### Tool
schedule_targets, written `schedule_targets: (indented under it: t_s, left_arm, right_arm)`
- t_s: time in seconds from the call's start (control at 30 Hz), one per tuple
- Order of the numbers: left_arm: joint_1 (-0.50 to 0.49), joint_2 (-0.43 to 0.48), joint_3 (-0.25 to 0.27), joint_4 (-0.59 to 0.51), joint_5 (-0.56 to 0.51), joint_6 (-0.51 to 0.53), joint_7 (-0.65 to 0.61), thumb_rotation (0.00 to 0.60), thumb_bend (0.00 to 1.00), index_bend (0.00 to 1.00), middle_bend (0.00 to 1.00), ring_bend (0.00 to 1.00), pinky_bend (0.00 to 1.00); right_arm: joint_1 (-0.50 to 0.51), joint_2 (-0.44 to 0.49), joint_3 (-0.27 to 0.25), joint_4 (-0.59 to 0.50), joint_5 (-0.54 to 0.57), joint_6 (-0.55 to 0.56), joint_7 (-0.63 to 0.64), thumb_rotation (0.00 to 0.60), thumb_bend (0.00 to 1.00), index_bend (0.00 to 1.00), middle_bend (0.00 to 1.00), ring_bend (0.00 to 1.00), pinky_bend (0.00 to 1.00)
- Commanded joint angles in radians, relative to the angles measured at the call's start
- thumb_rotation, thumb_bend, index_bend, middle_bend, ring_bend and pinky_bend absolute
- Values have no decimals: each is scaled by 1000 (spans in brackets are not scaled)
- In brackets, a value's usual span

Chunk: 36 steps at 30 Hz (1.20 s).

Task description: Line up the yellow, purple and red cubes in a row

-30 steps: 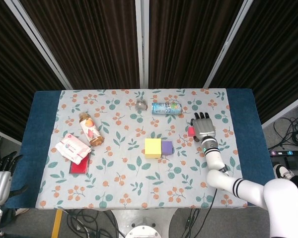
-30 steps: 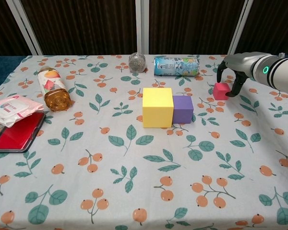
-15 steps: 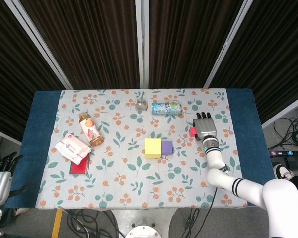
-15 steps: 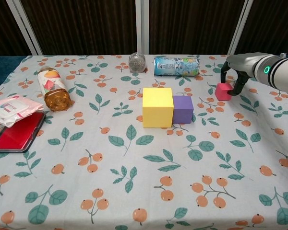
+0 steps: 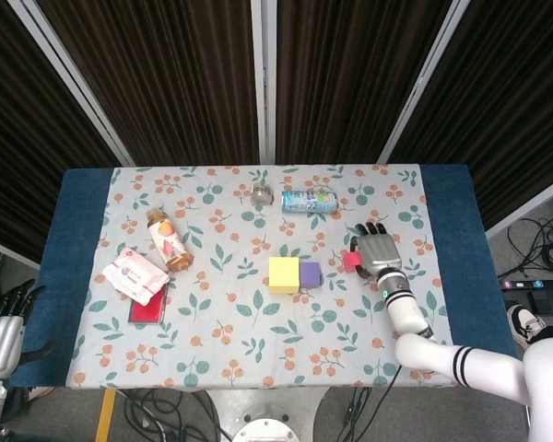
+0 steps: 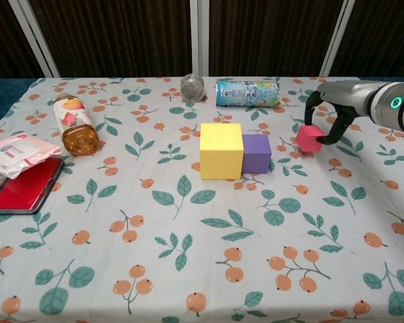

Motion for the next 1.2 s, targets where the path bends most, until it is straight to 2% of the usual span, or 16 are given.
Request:
schedule_targets:
  t_s: [0.03,0.53,1.2]
  left_arm:
    - [0,0,0,0,0,0,-1,600,92,197,185,130,166]
    - [1,-9,1,23,3,2,-25,600,91,197,184,130,166]
    - [1,-23,2,55,2,-1,-52,600,92,197,185,130,166]
  right_arm:
    - [-6,-12,-9,-33,-19,30,1,600,296,472,84,0,0]
    - [5,-96,-12,-65,4,128,-60,600,294,467,83,0,0]
    - [3,-143,3,-49,-7,153,-81,600,284,420,76,0,0]
